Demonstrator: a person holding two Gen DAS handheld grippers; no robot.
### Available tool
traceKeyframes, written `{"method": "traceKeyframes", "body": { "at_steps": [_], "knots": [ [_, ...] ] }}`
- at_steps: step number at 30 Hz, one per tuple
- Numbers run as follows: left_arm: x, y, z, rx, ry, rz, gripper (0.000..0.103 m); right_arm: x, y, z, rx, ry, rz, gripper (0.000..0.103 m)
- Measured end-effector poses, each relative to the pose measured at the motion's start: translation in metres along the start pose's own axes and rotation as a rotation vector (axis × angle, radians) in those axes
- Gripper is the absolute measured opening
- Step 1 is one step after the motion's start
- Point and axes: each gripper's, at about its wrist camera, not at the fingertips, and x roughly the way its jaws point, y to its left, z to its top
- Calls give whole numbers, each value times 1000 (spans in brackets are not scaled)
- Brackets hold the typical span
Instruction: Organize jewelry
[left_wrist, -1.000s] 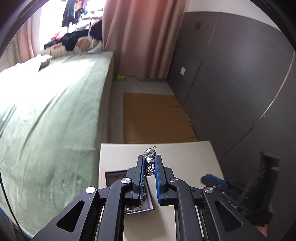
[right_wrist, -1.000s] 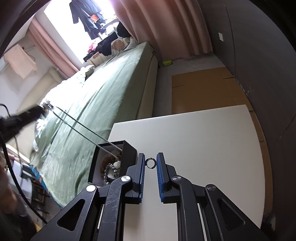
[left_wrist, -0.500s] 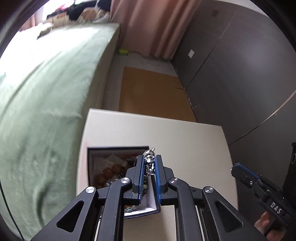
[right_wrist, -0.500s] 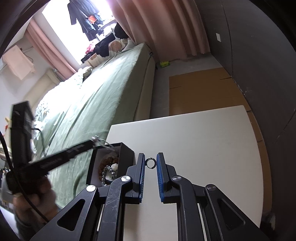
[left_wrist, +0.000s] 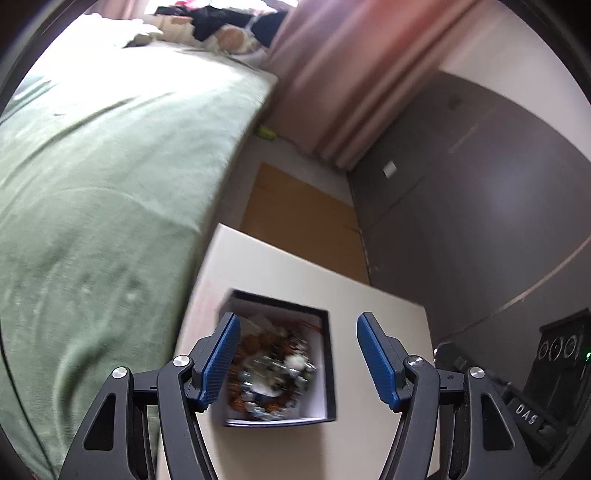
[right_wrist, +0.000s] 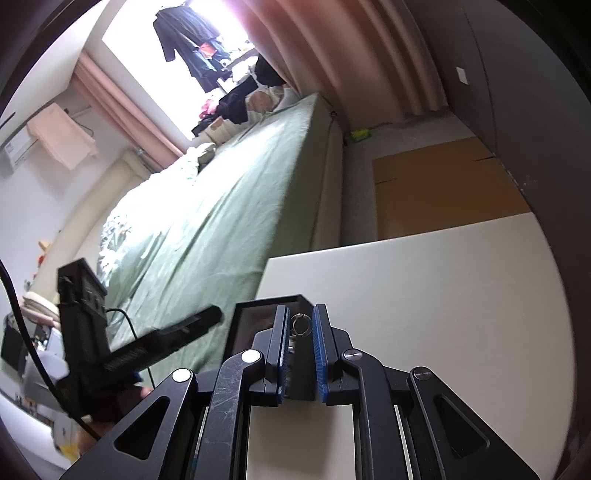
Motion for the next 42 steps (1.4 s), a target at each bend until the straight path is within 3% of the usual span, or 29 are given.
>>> {"method": "traceKeyframes", "body": {
  "at_steps": [12,14,16,19,21,24,28,31,33,37,40,42],
  "knots": [
    [-26,48,13,-85,-35,7,67,54,48,-12,-71,67,36,16],
    [-26,50,11,-81,-29,12,67,57,46,-13,-61,83,-4,46],
    [-27,50,9,-75,-21,8,67,51,42,-15,-53,57,-27,58],
    [-31,46,6,-57,-28,11,67,39,32,-16,-24,59,-20,58],
    [-34,40,4,-37,-37,19,73,29,25,-17,2,44,-21,59],
    [-39,28,-2,-1,-51,42,79,13,19,-18,20,16,-40,68],
    [-45,13,-13,51,-59,62,83,-6,18,-18,8,-12,-51,68],
    [-54,-1,-23,122,-80,70,84,-20,18,-23,-5,-20,-82,74],
    [-59,-10,-28,154,-96,60,96,-27,19,-27,-20,-18,-106,76],
    [-70,-29,-39,209,-136,56,100,-39,23,-31,-60,-6,-143,77],
    [-75,-37,-51,240,-145,70,102,-48,25,-36,-86,-10,-168,96],
    [-77,-42,-58,266,-144,95,102,-55,23,-43,-88,-17,-183,98]
  ]
}}
